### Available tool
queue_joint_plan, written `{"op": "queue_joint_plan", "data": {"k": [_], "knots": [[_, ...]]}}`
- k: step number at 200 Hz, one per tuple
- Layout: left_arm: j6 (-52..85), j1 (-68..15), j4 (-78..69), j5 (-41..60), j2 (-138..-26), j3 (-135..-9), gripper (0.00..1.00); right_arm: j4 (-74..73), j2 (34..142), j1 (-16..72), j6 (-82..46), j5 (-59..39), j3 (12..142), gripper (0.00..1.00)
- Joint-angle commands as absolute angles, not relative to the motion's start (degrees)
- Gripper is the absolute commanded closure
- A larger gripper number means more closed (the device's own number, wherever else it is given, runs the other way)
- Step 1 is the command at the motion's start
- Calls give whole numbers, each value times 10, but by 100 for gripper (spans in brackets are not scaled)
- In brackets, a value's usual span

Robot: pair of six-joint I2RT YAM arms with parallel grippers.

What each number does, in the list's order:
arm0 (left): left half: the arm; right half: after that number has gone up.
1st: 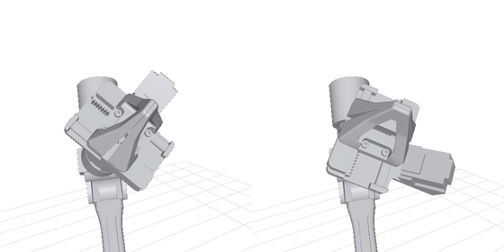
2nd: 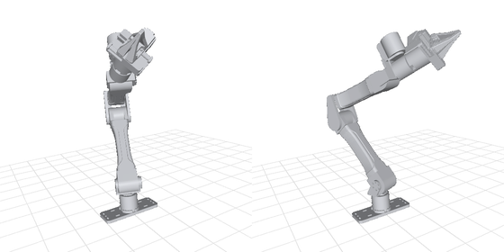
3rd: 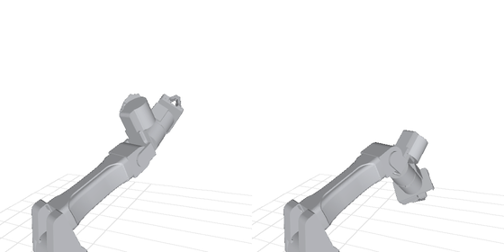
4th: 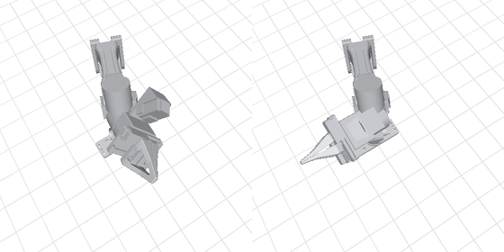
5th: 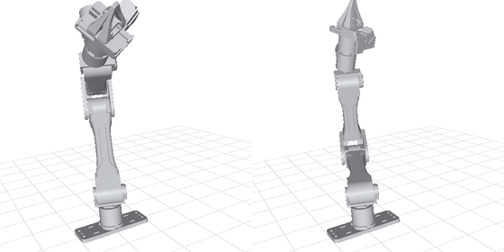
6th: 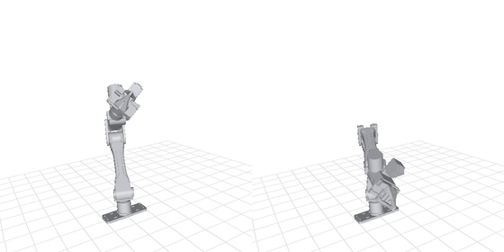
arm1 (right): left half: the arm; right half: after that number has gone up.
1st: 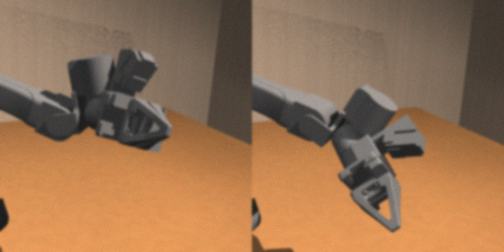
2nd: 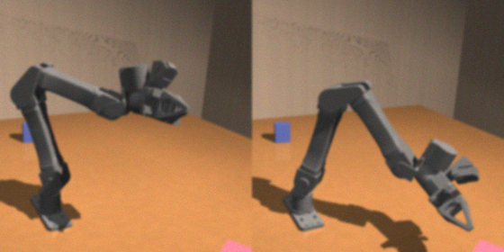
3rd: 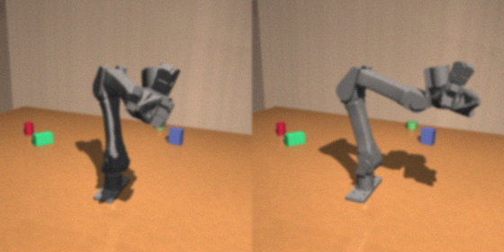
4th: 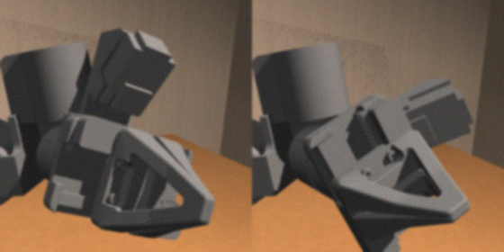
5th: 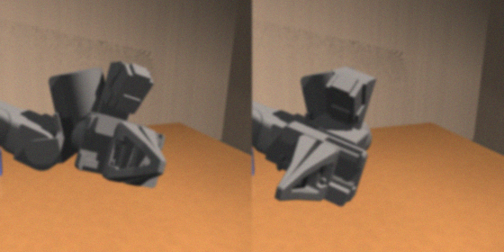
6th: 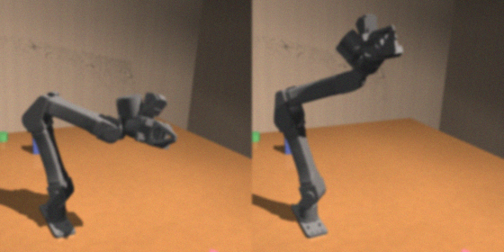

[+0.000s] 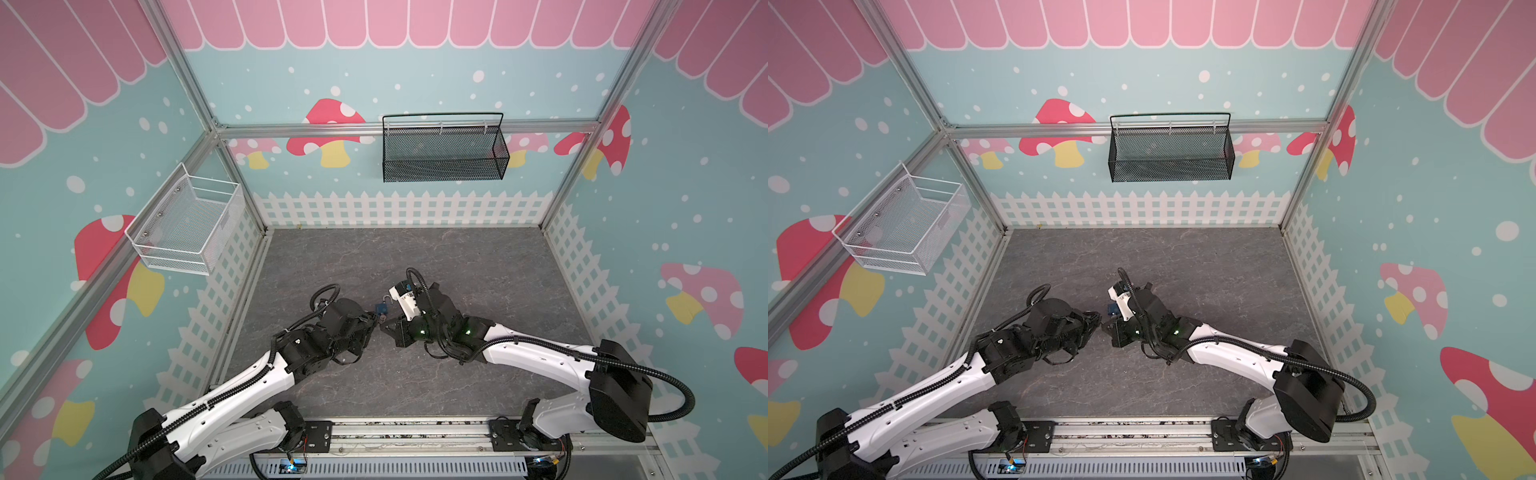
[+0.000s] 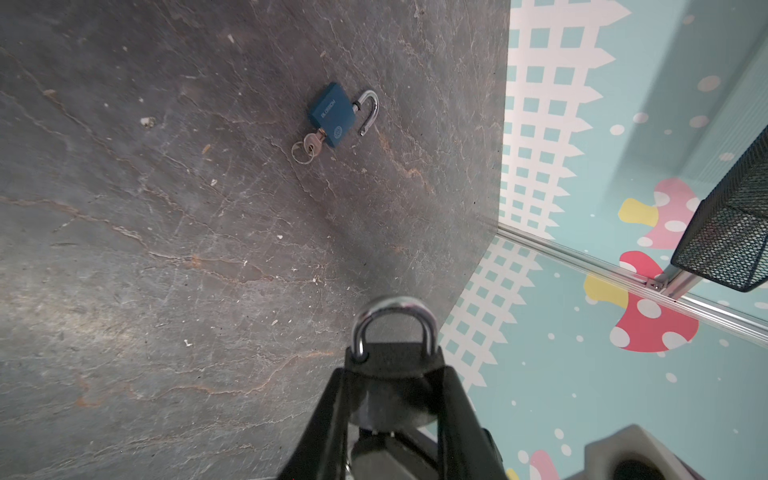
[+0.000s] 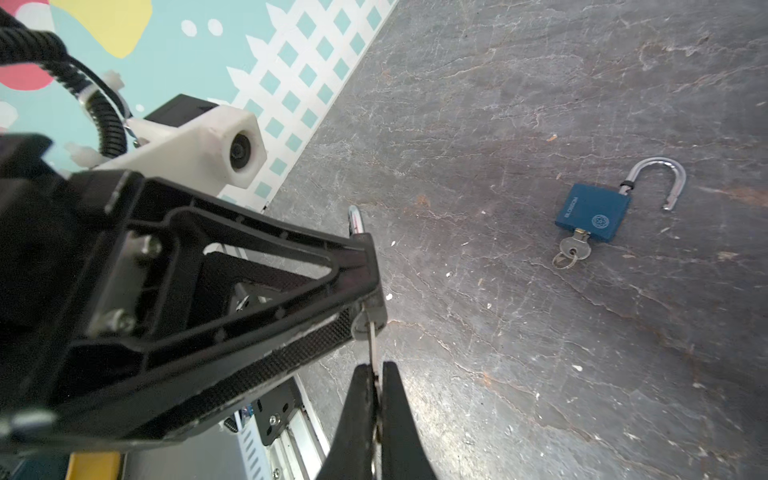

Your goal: Unlock with the key

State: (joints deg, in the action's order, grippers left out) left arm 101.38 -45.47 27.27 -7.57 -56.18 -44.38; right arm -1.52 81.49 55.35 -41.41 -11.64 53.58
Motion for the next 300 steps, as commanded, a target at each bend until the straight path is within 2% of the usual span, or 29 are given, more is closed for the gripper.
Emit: {"op": "queue_joint_plan", "data": {"k": [1, 21, 55, 63, 85, 97, 118, 144, 172, 187, 201, 215, 245, 272, 300], "knots": [[1014, -487, 229, 40, -566, -472, 100, -55, 839, 592, -360, -11, 605, 100], [1010, -487, 232, 38, -568, -474, 100, -59, 843, 610, -313, 36, 606, 100], [1015, -484, 234, 42, -569, -457, 100, -64, 832, 611, -267, 60, 602, 100], [1011, -485, 232, 45, -571, -458, 100, -81, 825, 607, -282, 33, 594, 100], [1002, -486, 237, 50, -579, -463, 100, -190, 812, 571, -398, -131, 556, 100], [998, -489, 242, 53, -583, -466, 100, -197, 817, 565, -434, -151, 561, 100], [999, -493, 249, 60, -592, -462, 100, -175, 809, 569, -427, -92, 561, 100], [1004, -497, 249, 63, -597, -463, 100, -125, 812, 595, -329, 43, 577, 100], [998, -497, 249, 74, -610, -475, 100, -155, 827, 601, -255, 49, 575, 100], [994, -497, 252, 74, -613, -473, 100, -188, 821, 587, -280, -20, 569, 100], [988, -497, 266, 68, -612, -470, 100, -257, 814, 541, -391, -145, 546, 100], [985, -497, 269, 69, -609, -464, 100, -291, 808, 520, -451, -175, 530, 100], [963, -499, 308, 64, -616, -471, 100, -185, 805, 532, -406, -74, 560, 100], [965, -499, 314, 63, -615, -459, 100, -137, 818, 595, -313, 62, 592, 100], [955, -495, 329, 59, -613, -457, 100, -131, 819, 602, -272, 87, 602, 100]]}}
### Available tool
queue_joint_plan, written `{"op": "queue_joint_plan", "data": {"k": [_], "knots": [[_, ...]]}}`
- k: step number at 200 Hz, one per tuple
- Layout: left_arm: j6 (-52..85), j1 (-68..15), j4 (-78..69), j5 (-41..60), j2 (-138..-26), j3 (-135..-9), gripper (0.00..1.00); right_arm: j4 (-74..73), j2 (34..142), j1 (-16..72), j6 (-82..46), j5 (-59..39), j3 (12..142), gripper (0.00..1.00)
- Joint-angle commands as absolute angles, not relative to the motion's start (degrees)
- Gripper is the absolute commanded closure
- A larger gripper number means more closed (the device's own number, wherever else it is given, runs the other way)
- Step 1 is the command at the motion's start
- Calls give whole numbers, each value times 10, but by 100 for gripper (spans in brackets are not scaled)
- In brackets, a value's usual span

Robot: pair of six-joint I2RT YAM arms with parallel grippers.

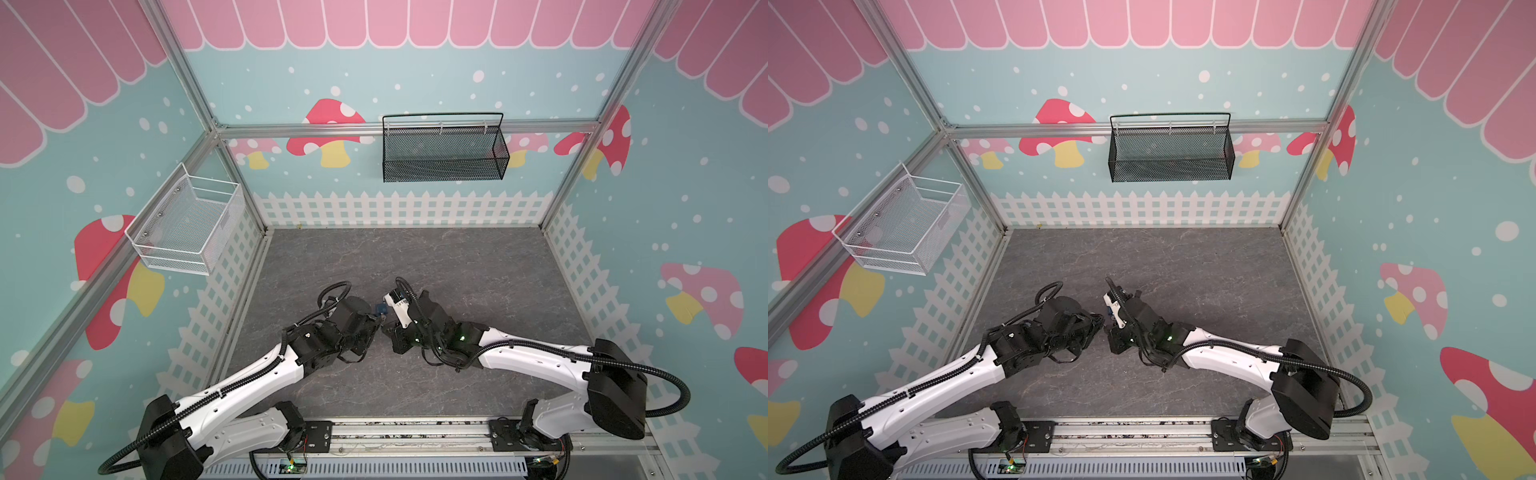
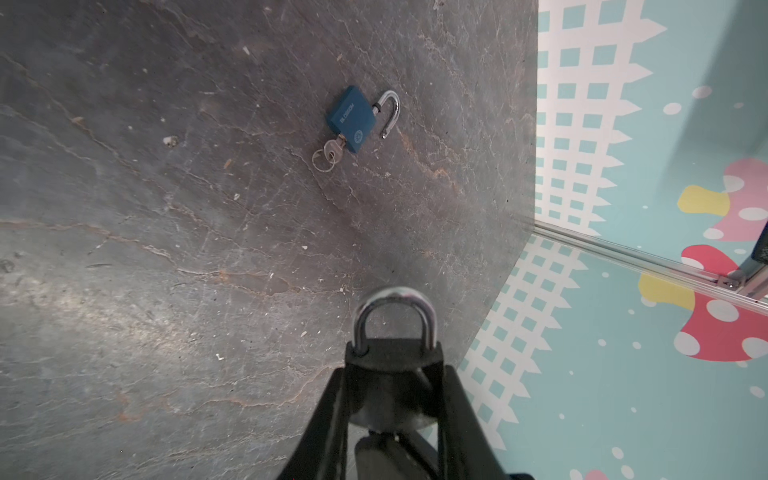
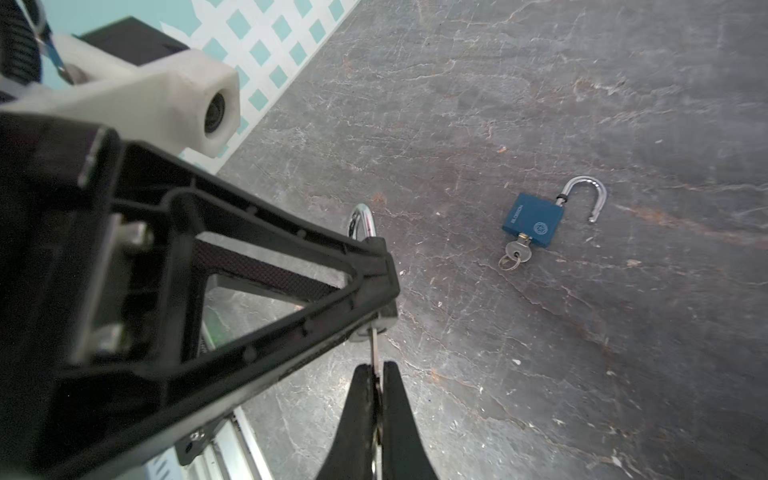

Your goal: Unlock with the key

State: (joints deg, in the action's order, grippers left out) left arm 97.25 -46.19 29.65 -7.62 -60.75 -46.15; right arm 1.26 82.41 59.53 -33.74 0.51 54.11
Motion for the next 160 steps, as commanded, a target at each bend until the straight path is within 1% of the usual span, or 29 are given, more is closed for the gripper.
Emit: {"op": "queue_joint_plan", "data": {"k": [1, 26, 39, 66, 79, 86, 112, 141, 160], "knots": [[955, -495, 329, 60, -613, -456, 100, -131, 819, 602, -270, 87, 603, 100], [953, -485, 330, 57, -605, -442, 100, -103, 812, 602, -239, 92, 613, 100], [952, -482, 334, 55, -605, -440, 100, -88, 805, 601, -255, 95, 613, 100], [960, -477, 329, 54, -600, -433, 100, -89, 788, 600, -298, 64, 598, 100], [978, -478, 307, 62, -597, -430, 100, -119, 785, 595, -326, 37, 577, 100], [988, -480, 284, 69, -594, -427, 100, -148, 789, 588, -353, 4, 564, 100], [1017, -500, 241, 74, -585, -441, 100, -208, 818, 581, -423, -76, 560, 100], [1019, -501, 242, 66, -560, -444, 100, -253, 815, 564, -490, -110, 541, 100], [1016, -500, 257, 40, -540, -434, 100, -220, 802, 564, -465, -83, 546, 100]]}}
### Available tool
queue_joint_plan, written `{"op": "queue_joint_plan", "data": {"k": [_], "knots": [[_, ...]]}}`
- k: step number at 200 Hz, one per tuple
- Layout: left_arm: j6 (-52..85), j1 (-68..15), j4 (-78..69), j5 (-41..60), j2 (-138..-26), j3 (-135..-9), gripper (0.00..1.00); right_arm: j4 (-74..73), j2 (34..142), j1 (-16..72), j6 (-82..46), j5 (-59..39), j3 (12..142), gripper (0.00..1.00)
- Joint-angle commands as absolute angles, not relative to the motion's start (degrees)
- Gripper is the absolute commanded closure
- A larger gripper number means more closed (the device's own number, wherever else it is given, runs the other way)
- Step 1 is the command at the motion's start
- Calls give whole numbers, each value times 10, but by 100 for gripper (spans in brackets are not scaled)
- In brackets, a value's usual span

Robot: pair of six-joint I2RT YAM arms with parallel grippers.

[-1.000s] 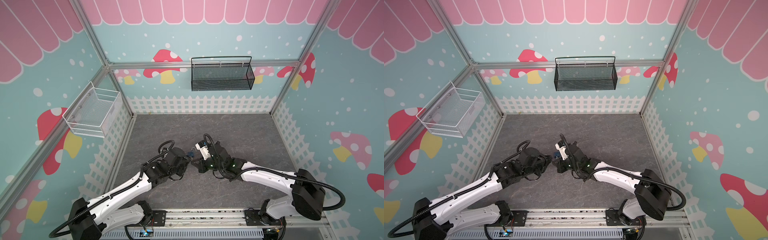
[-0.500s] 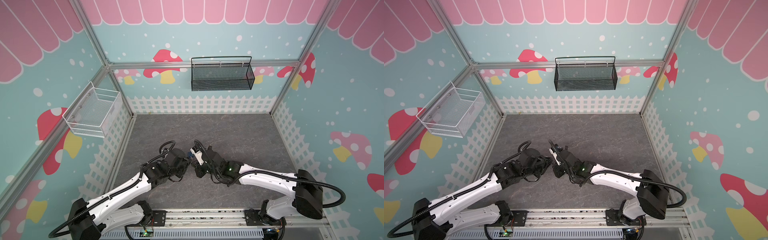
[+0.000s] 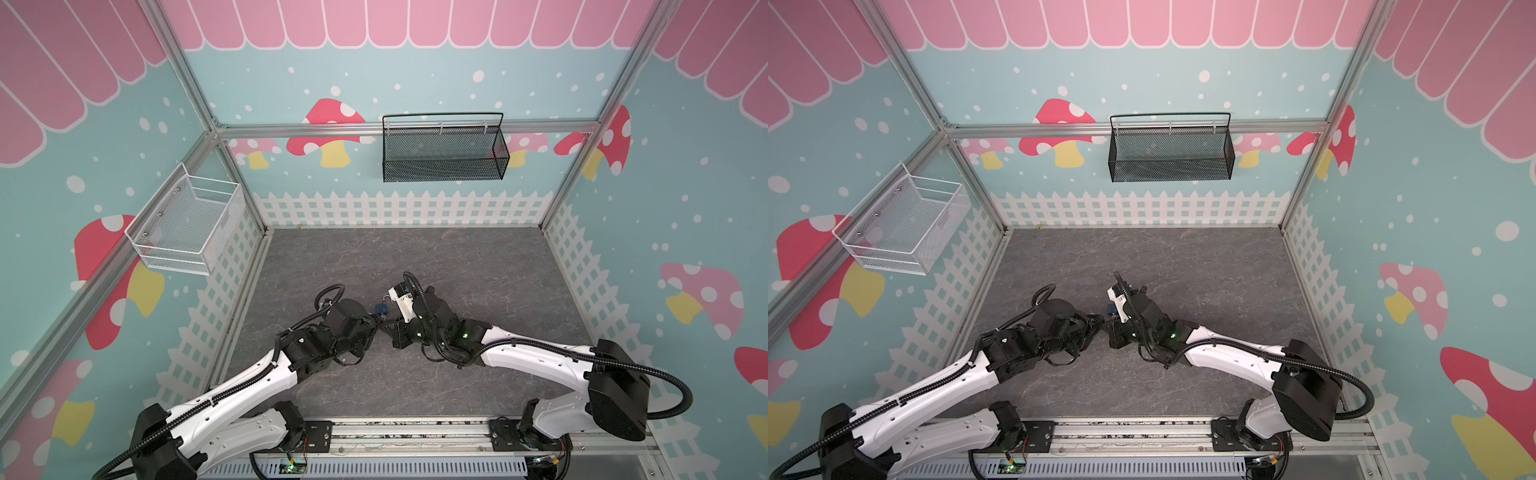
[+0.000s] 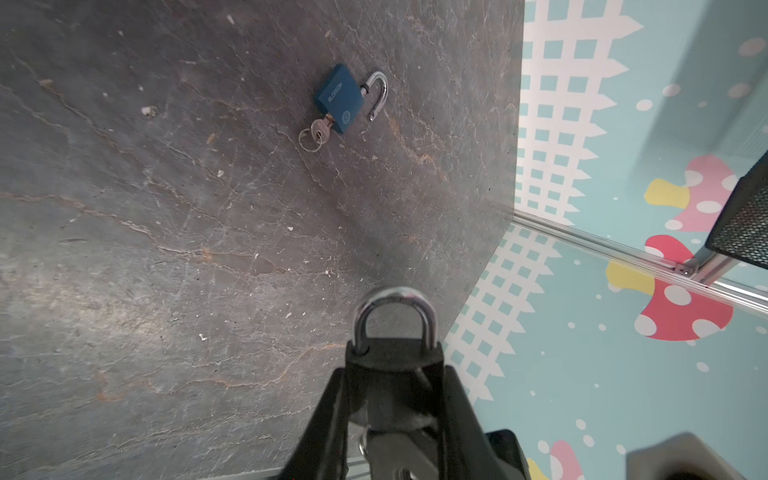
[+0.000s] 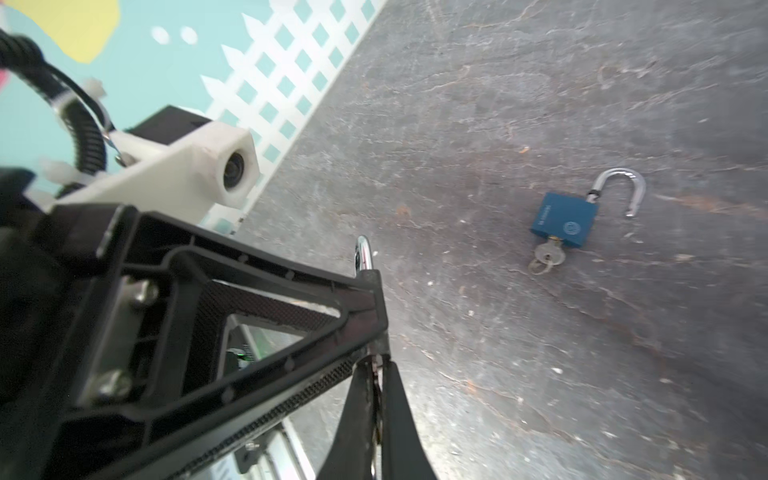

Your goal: Unlock with the key

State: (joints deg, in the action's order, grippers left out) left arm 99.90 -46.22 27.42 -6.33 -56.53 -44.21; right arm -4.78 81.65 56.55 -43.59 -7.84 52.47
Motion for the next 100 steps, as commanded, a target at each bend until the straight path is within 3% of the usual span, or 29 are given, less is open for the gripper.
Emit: {"op": "queue_joint_plan", "data": {"k": [1, 21, 36, 74, 100], "knots": [[1017, -500, 258, 38, -539, -434, 100, -220, 802, 564, -465, -83, 546, 100], [1008, -488, 255, 30, -534, -427, 100, -160, 797, 572, -424, -53, 568, 100], [989, -476, 260, 24, -540, -437, 100, -127, 795, 578, -406, -35, 572, 88], [960, -442, 267, -7, -541, -446, 100, -81, 787, 582, -390, -38, 559, 68], [947, -434, 259, -31, -541, -453, 100, -67, 781, 582, -399, -51, 552, 67]]}}
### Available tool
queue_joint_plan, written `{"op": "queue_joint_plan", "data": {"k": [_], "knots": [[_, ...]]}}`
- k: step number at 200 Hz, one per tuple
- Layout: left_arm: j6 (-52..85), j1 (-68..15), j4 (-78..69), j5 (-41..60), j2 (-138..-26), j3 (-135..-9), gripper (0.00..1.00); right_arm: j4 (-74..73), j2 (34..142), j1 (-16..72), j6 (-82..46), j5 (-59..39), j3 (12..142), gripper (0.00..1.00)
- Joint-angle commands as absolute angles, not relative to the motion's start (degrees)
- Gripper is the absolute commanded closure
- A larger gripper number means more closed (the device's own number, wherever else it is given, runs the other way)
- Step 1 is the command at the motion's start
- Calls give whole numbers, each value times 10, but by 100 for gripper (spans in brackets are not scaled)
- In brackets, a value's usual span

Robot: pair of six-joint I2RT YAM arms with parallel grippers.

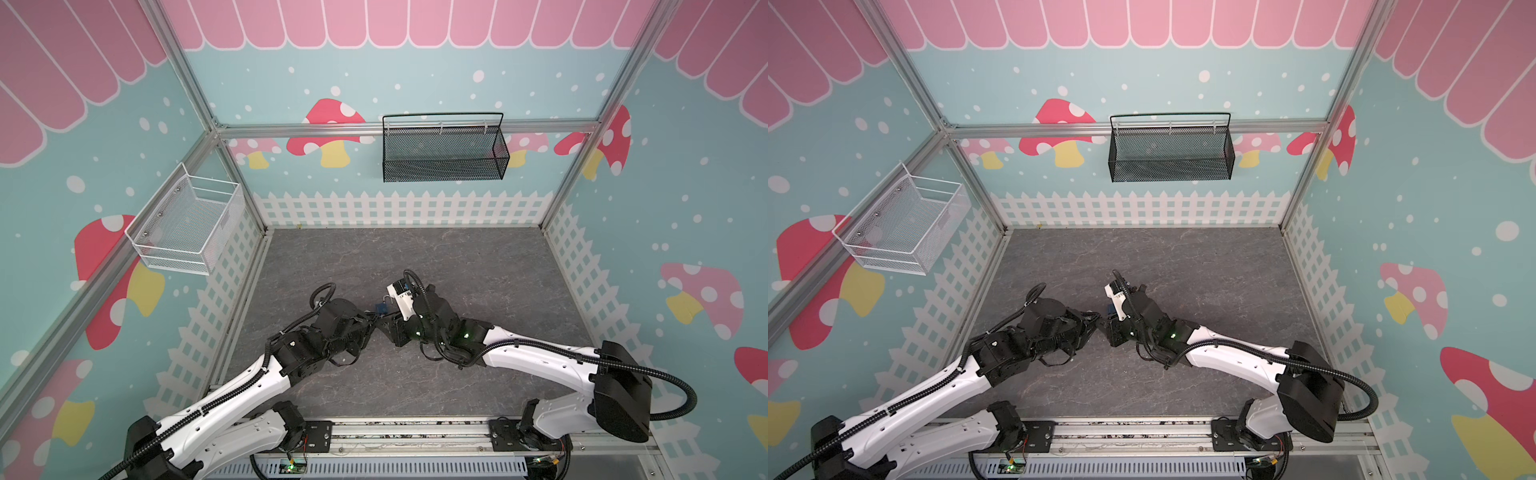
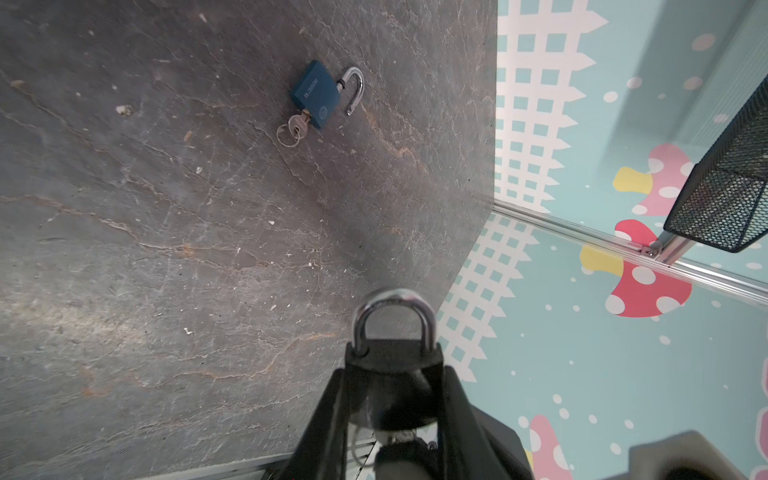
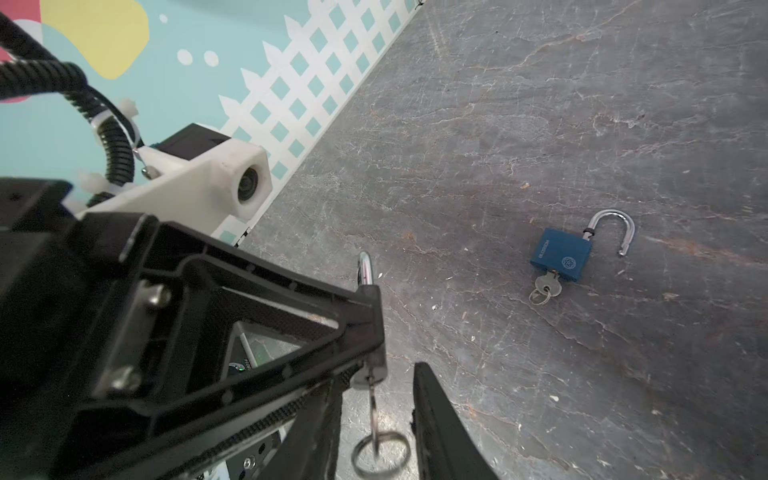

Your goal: Unlock with the key

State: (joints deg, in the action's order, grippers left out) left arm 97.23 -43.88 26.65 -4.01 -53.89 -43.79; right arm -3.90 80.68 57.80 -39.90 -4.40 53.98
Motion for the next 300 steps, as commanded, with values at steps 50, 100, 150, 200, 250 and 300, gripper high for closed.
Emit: {"op": "queue_joint_plan", "data": {"k": [50, 100, 150, 200, 250, 300], "knots": [[947, -425, 249, -34, -537, -448, 100, -53, 772, 580, -394, -45, 549, 71], [948, -424, 245, -31, -533, -446, 100, -34, 774, 581, -403, -28, 536, 74], [949, -424, 240, -29, -532, -447, 100, -18, 789, 580, -401, -25, 541, 77], [952, -424, 241, -37, -530, -448, 100, -12, 785, 581, -401, -18, 533, 77], [958, -424, 236, -38, -527, -450, 100, -15, 796, 579, -401, -27, 538, 83], [960, -424, 219, -26, -531, -448, 100, -56, 799, 568, -429, -96, 539, 100]]}}
